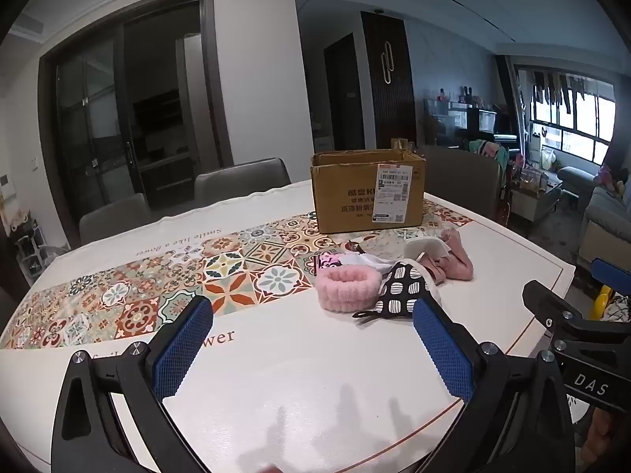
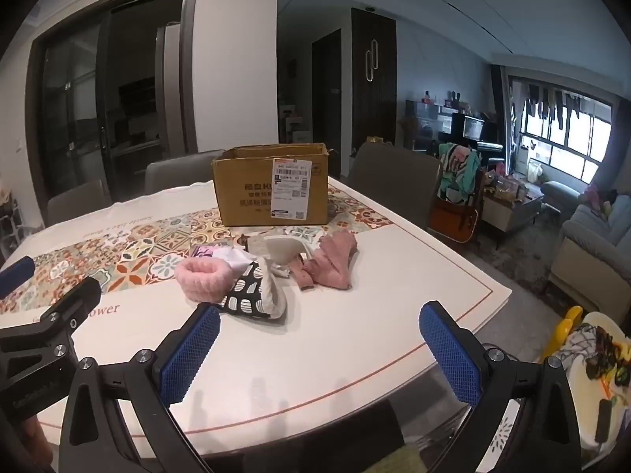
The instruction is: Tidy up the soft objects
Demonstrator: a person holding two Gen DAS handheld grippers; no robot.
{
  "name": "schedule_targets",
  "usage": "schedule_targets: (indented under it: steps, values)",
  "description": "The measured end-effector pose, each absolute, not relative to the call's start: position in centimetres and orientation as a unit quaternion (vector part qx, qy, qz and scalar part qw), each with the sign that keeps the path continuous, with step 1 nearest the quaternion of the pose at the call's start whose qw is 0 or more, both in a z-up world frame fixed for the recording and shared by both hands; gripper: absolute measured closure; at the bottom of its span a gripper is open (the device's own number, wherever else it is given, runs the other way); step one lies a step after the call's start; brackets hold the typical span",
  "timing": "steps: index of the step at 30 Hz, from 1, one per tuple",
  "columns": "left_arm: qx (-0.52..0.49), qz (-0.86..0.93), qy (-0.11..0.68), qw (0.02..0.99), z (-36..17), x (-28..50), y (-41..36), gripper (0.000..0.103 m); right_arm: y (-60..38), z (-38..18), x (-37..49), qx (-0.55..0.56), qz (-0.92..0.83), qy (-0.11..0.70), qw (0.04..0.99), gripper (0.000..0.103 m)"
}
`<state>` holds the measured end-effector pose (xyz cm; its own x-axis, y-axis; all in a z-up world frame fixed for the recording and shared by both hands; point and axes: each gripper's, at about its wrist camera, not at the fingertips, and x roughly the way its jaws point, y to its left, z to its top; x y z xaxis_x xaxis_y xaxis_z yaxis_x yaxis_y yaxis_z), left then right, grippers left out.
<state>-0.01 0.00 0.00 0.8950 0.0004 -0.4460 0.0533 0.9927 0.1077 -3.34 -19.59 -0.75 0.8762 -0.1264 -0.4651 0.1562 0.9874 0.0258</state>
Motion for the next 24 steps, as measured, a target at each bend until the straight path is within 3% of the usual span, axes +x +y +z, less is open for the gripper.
schedule_targets:
  steps: [24]
  values:
    - [0.056, -0.019, 0.222, 0.973, 0.24, -0.41, 0.01, 0.0, -19.71, -0.92, -3.52, 0.031, -0.073, 0.237, 0.968, 0.0]
